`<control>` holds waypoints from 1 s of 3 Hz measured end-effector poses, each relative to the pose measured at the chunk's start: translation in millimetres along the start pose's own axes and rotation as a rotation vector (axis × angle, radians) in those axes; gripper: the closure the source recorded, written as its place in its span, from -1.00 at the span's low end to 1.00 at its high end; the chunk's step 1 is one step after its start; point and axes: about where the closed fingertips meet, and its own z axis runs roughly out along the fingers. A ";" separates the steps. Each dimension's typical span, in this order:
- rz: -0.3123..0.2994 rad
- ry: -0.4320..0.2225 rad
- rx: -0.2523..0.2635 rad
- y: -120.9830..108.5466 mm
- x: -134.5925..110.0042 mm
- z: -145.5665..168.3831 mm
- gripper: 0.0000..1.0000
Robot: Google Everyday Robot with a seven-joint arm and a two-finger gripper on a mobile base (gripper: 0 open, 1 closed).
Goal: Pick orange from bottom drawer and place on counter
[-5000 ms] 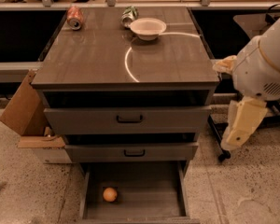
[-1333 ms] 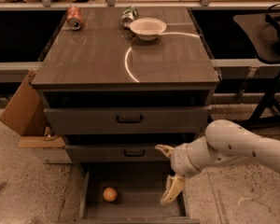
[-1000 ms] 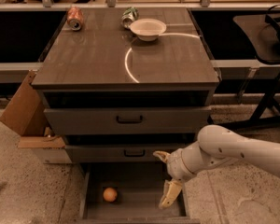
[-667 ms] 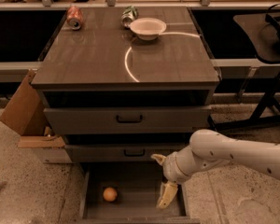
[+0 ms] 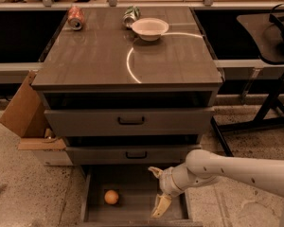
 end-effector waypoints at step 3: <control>0.018 -0.057 -0.043 -4.9 17.4 47.2 -1.00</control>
Offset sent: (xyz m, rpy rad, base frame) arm 0.0073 0.0156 -0.0505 0.0370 0.0331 0.0053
